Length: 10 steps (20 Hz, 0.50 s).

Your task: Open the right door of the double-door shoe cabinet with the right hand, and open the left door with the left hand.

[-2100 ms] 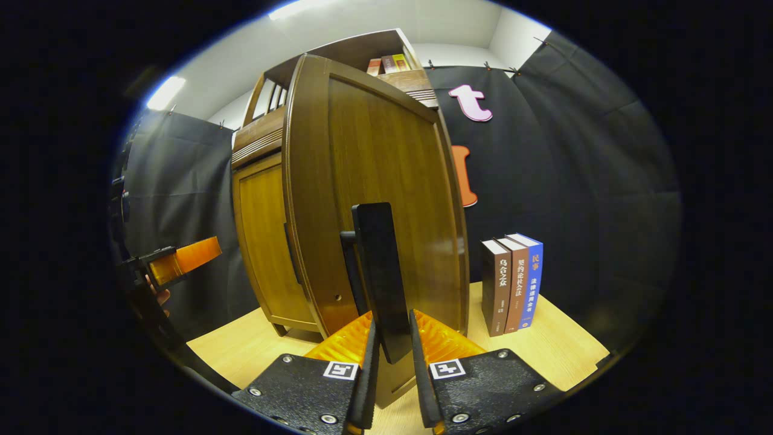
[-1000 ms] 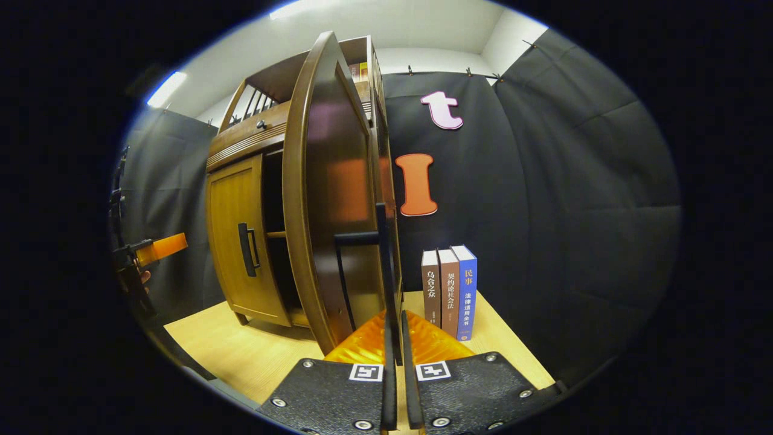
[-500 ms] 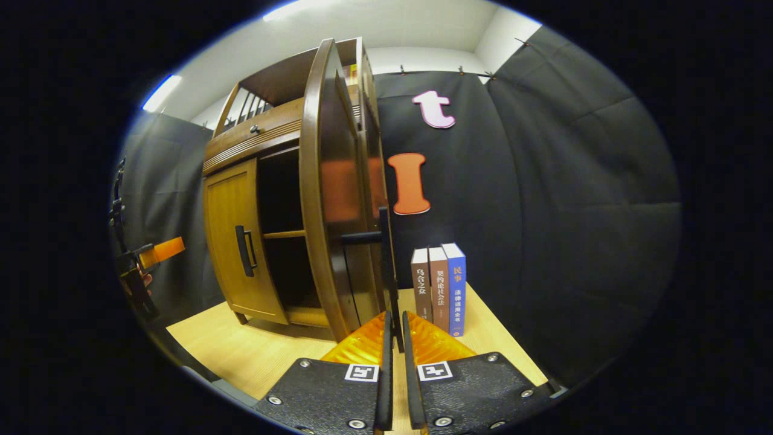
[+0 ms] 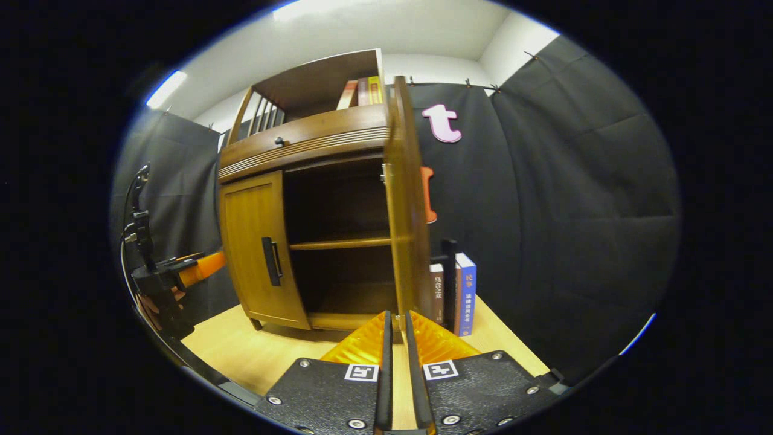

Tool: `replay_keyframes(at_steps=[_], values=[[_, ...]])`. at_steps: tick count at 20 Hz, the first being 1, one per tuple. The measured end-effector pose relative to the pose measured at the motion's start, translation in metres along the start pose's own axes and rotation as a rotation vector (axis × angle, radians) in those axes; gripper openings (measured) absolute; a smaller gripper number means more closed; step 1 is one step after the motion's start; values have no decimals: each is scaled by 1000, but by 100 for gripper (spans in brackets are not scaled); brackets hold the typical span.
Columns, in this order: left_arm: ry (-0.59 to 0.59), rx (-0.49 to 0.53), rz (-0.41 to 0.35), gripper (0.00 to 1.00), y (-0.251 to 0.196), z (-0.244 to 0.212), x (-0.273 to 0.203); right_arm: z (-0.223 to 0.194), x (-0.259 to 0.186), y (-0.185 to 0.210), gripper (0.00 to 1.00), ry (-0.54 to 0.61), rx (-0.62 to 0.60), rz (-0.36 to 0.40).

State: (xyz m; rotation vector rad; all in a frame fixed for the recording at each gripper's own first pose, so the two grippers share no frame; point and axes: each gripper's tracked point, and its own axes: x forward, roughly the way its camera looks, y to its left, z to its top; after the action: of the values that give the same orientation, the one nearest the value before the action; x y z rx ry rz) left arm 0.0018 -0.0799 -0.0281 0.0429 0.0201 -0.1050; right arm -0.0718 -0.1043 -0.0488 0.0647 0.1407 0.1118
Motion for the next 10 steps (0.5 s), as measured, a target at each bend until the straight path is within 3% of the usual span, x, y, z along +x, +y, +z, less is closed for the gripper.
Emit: replay_keyframes(at_steps=[2, 3, 7, 9, 10], values=[[5, 9, -1, 80, 1, -2, -2, 18, 10, 31, 13, -55, -3, 48], [5, 22, 6, 81, 5, -3, -4, 25, 19, 39, 29, -70, 7, 58], [-3, 60, 74, 82, 29, 0, -12, 39, 34, 67, 31, -99, 33, 101], [-1, 46, 94, 82, 38, -1, -14, 45, 37, 72, 20, -111, 15, 107], [5, 35, 96, 82, 40, -3, -14, 45, 39, 71, 31, -116, 0, 100]])
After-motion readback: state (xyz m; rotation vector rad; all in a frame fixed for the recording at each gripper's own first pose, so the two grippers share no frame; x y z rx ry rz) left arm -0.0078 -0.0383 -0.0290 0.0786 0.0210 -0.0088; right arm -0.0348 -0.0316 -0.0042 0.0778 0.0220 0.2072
